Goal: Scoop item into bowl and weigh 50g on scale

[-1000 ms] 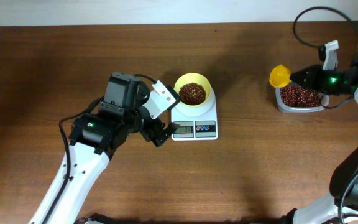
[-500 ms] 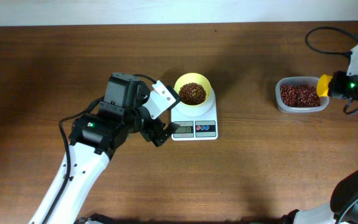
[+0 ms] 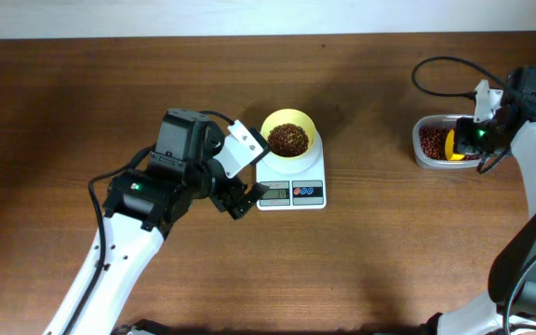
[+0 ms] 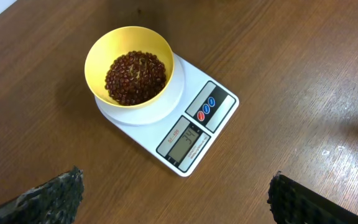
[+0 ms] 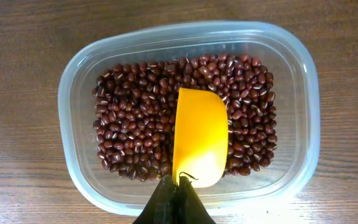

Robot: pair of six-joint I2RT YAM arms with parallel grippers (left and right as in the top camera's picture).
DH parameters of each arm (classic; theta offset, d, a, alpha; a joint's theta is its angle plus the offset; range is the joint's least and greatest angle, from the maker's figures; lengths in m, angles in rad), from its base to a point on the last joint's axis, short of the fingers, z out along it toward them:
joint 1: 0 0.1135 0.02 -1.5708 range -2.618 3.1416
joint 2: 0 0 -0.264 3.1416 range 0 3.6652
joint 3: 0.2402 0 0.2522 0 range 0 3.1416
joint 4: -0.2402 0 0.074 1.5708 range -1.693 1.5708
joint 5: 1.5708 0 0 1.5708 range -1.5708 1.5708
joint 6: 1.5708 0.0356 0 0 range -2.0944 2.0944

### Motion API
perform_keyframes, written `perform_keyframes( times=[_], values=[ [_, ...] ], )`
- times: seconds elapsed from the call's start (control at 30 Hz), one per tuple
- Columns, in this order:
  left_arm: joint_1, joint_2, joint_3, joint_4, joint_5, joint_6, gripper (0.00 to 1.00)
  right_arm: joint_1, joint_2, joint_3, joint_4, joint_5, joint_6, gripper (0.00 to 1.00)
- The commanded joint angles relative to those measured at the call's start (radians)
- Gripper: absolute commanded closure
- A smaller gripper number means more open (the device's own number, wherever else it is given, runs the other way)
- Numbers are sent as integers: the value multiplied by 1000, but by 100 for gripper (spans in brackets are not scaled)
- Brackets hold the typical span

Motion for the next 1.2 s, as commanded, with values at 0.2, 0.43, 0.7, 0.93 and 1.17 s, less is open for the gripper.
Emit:
perform_keyframes(
  times=[0.2, 0.43, 0.7, 0.93, 1.17],
  values=[
    [6, -4, -7, 2, 0, -12, 1, 1, 39, -21, 9, -251, 26, 96],
    [6, -4, -6, 2, 0, -12, 1, -8, 39, -21, 5, -277, 79, 96],
    [6, -4, -7, 2, 0, -12, 1, -89, 39, -21, -23, -351, 97, 96],
    [6, -4, -7, 2, 0, -12, 1, -161, 39, -21, -44, -472, 96, 96],
    [6, -4, -7, 2, 0, -12, 1, -249, 39, -21, -43, -560, 93, 96]
  ],
)
